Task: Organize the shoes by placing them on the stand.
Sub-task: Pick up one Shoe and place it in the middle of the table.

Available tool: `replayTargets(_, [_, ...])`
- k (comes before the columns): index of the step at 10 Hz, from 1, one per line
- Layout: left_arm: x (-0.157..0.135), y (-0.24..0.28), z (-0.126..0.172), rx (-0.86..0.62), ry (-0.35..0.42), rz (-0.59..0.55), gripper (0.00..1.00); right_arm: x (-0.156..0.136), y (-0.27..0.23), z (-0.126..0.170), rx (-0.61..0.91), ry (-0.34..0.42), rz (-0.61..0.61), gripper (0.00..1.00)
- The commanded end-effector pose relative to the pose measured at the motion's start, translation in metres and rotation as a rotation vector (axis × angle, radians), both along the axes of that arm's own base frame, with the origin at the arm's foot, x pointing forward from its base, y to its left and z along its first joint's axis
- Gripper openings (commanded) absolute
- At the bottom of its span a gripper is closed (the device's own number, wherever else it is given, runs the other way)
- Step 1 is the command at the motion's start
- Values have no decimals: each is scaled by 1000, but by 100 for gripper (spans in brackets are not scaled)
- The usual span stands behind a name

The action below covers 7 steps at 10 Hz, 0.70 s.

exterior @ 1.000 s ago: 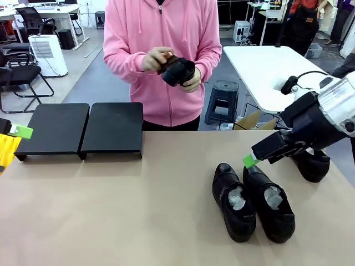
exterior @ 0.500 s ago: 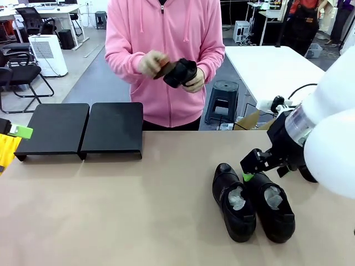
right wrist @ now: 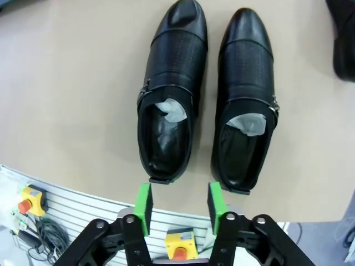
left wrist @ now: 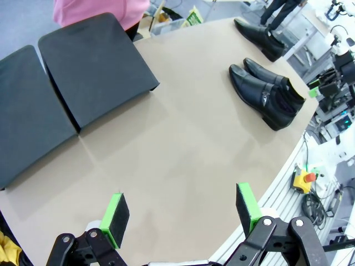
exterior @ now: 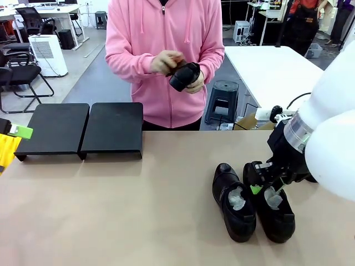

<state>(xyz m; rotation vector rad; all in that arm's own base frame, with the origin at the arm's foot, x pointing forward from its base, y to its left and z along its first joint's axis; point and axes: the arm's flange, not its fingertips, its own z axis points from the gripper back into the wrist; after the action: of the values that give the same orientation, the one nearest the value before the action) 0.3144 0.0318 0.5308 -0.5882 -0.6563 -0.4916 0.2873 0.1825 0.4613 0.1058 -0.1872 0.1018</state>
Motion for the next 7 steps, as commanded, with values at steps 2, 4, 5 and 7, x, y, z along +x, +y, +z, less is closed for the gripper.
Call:
replayTargets(2, [1,1,0,-13,-10,-17,100,11,22,-13,-58,19,-82,32])
replayTargets(4, [1,1,0,-13,-10,-17,100,17,33,-38,-84,49,-85,32])
replayTargets(5, [1,1,0,-13,-10,-17,100,21,32,-48,-83,70,-97,32])
replayTargets(7, [1,1,0,-13,-10,-17,100,27,32,-54,-74,85,-112,32])
